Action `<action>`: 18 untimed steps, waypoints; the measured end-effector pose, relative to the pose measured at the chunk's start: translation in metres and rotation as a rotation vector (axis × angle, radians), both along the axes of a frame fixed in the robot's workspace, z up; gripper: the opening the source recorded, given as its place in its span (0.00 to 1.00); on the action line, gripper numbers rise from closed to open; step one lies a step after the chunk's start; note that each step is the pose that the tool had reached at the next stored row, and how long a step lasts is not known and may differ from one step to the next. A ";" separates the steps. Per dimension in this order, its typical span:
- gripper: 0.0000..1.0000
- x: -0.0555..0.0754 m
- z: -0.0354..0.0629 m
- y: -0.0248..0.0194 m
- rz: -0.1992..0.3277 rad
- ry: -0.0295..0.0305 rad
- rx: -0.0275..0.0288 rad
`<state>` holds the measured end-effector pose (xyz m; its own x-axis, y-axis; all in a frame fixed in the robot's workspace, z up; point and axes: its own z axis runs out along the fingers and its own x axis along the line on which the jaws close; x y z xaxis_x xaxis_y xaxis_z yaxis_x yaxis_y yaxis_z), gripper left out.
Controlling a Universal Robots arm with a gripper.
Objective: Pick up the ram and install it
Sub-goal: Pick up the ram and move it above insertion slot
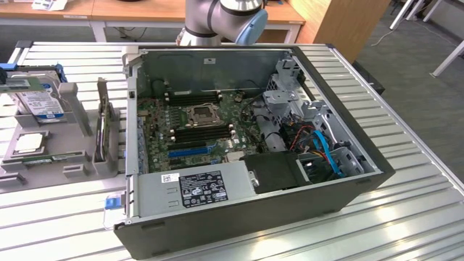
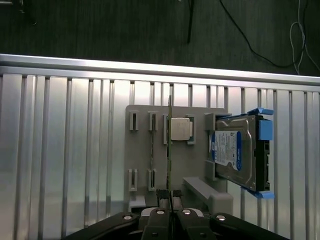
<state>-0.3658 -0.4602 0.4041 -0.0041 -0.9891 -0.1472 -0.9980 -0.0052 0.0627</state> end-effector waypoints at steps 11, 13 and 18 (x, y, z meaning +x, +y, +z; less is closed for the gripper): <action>0.12 0.000 0.0004 0.0000 0.000 0.0096 -0.0367; 0.12 0.000 0.0005 0.0000 0.000 0.0096 -0.0383; 0.12 0.001 0.0015 0.0001 0.000 0.0096 -0.0438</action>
<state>-0.3653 -0.4602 0.4056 -0.0054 -0.9946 -0.1037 -0.9974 -0.0022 0.0725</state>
